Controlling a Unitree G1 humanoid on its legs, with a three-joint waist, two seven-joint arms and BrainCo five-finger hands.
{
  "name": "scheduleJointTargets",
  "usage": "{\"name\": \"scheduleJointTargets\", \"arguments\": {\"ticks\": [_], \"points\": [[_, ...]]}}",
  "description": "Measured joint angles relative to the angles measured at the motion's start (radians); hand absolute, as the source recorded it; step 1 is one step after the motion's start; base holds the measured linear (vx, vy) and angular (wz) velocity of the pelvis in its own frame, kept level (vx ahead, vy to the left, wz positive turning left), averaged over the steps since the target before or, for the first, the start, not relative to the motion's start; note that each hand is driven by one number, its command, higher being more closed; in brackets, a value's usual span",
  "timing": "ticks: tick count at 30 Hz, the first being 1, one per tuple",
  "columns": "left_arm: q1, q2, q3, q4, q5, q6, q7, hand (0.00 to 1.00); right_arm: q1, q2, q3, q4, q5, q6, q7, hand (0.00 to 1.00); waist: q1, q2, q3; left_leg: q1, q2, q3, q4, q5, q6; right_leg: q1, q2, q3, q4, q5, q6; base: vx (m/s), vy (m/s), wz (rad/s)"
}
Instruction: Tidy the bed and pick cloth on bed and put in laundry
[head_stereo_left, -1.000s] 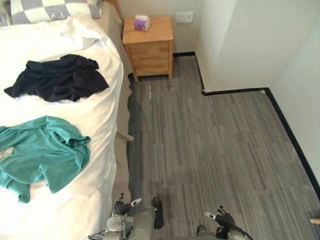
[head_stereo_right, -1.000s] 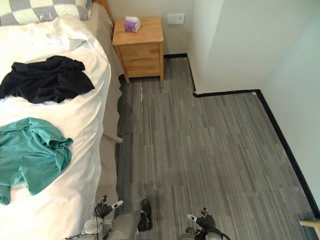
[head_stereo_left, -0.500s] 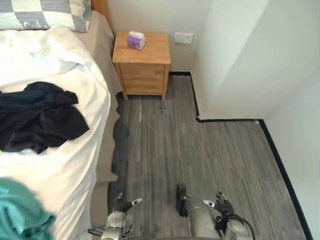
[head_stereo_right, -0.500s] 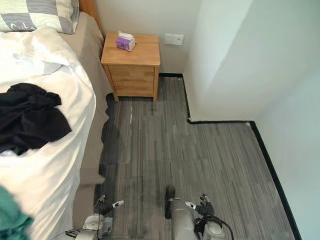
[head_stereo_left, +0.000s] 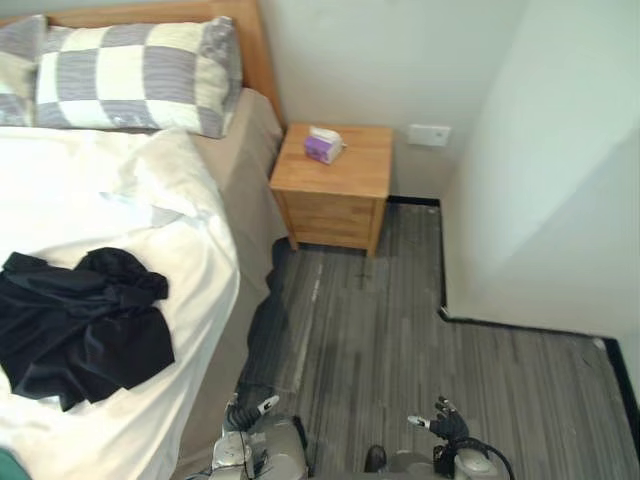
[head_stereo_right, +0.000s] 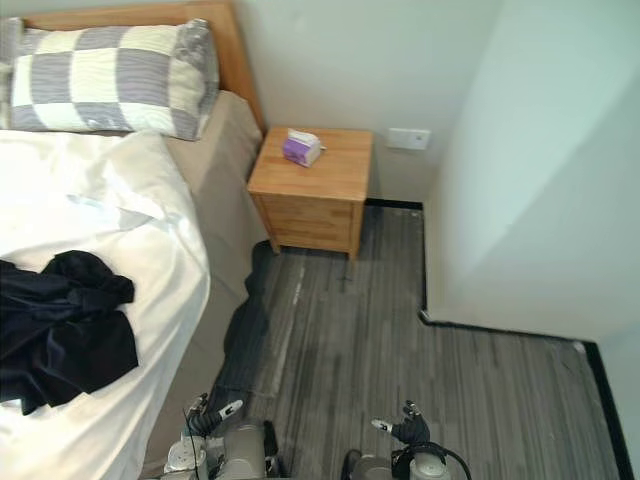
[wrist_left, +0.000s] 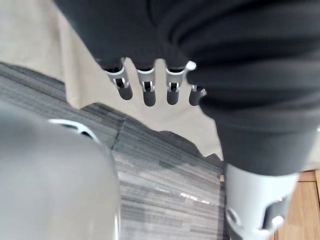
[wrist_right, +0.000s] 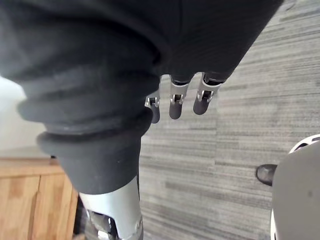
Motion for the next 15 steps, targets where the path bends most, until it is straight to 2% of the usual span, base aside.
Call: {"name": "scheduleJointTargets", "arguments": {"ticks": [1,2,3,4,5,6,7,8,9,10,11,12,14,15], "points": [[-0.001,0.003,-0.015,0.0,-0.001,0.0,0.001,0.0,-0.006,0.0,0.001,0.011,-0.008,0.002,0.001,0.0,-0.001,0.002,-0.001,-0.006,-0.024,0.087,-0.124,0.019,0.02,0.036,-0.002,-0.028,-0.02,-0.017,0.015,0.39,0.075,0.63],[0.001,0.005,-0.028,0.001,-0.001,0.0,0.0,0.0,-0.012,-0.001,0.002,0.023,-0.012,0.009,0.002,0.0,0.0,0.006,-0.004,-0.004,-0.051,0.16,-0.247,0.067,0.068,0.066,0.003,-0.052,-0.033,-0.038,0.036,0.48,0.112,0.68],[0.003,0.003,-0.031,0.002,-0.021,-0.002,-0.002,0.0,-0.017,-0.009,0.004,0.043,-0.021,0.012,0.002,0.0,0.014,0.007,-0.013,-0.002,-0.07,0.199,-0.303,0.116,0.237,0.09,0.012,-0.056,-0.025,-0.074,0.053,0.61,0.139,0.62],[-0.005,0.016,-0.031,0.003,-0.028,0.0,-0.007,0.0,-0.028,0.003,0.009,0.069,-0.029,0.021,0.002,0.0,0.026,-0.026,-0.032,0.001,-0.111,0.207,-0.297,0.086,0.27,0.096,-0.013,-0.059,-0.001,-0.097,0.059,0.54,0.124,0.72],[-0.002,0.018,-0.025,0.008,-0.035,0.001,-0.009,0.0,-0.032,0.003,0.022,0.086,-0.039,0.022,0.005,0.0,0.027,-0.037,-0.047,0.009,-0.146,0.173,-0.317,0.057,0.277,0.054,-0.041,-0.052,0.121,-0.1,0.064,0.71,0.219,0.95],[0.001,0.02,-0.014,0.024,-0.043,0.0,-0.01,0.0,-0.04,0.004,-0.005,0.096,-0.039,0.023,0.003,0.0,0.024,-0.042,-0.047,0.051,-0.178,0.121,-0.343,0.052,0.276,-0.038,-0.086,-0.034,0.402,-0.082,0.104,0.59,0.198,1.02],[0.0,0.023,-0.012,0.036,-0.048,0.004,-0.009,0.0,-0.043,0.008,-0.02,0.095,-0.038,0.023,0.003,0.0,0.019,-0.047,-0.047,0.076,-0.199,0.091,-0.361,0.05,0.274,-0.087,-0.109,-0.01,0.546,-0.045,0.153,0.72,0.212,1.43],[-0.003,0.038,-0.017,0.053,-0.057,0.017,-0.01,0.0,-0.047,0.014,-0.043,0.089,-0.038,0.021,0.003,0.0,0.002,-0.061,-0.046,0.143,-0.242,0.025,-0.392,0.04,0.266,-0.176,-0.134,0.064,0.829,0.027,0.227,0.59,0.092,1.78],[-0.002,0.041,-0.02,0.077,-0.058,0.024,-0.009,0.0,-0.05,0.009,-0.045,0.088,-0.038,0.019,0.002,0.0,-0.009,-0.059,-0.044,0.229,-0.267,-0.03,-0.42,0.036,0.265,-0.235,-0.148,0.107,1.008,0.026,0.222,0.59,0.071,1.77],[-0.002,0.039,-0.021,0.082,-0.058,0.027,-0.008,0.0,-0.049,0.004,-0.045,0.088,-0.038,0.018,0.002,0.0,-0.006,-0.052,-0.042,0.263,-0.271,-0.052,-0.435,0.036,0.265,-0.254,-0.151,0.114,1.04,0.019,0.211,0.57,0.034,1.63],[0.003,0.035,-0.03,0.085,-0.058,0.032,-0.009,0.0,-0.049,-0.006,-0.045,0.082,-0.038,0.014,0.003,0.0,-0.007,-0.033,-0.042,0.34,-0.273,-0.111,-0.473,0.036,0.265,-0.305,-0.162,0.116,1.051,0.003,0.181,0.43,0.002,1.2],[0.006,0.034,-0.033,0.087,-0.058,0.035,-0.009,0.0,-0.052,-0.008,-0.046,0.081,-0.037,0.009,0.003,0.0,-0.006,-0.018,-0.041,0.368,-0.274,-0.145,-0.491,0.034,0.244,-0.331,-0.167,0.112,1.035,-0.007,0.169,0.52,-0.036,1.51],[0.009,0.034,-0.046,0.083,-0.059,0.038,-0.009,0.0,-0.064,-0.006,-0.058,0.081,-0.028,0.002,0.002,0.0,-0.008,-0.017,-0.042,0.419,-0.27,-0.246,-0.508,0.016,0.211,-0.408,-0.196,0.132,0.914,-0.029,0.144,0.51,-0.12,1.54],[0.011,0.034,-0.055,0.078,-0.06,0.039,-0.009,0.0,-0.068,-0.007,-0.075,0.084,-0.026,0.002,0.002,0.0,-0.004,-0.02,-0.043,0.437,-0.266,-0.3,-0.508,0.004,0.189,-0.442,-0.198,0.169,0.803,-0.03,0.144,0.52,-0.219,1.86]]}}
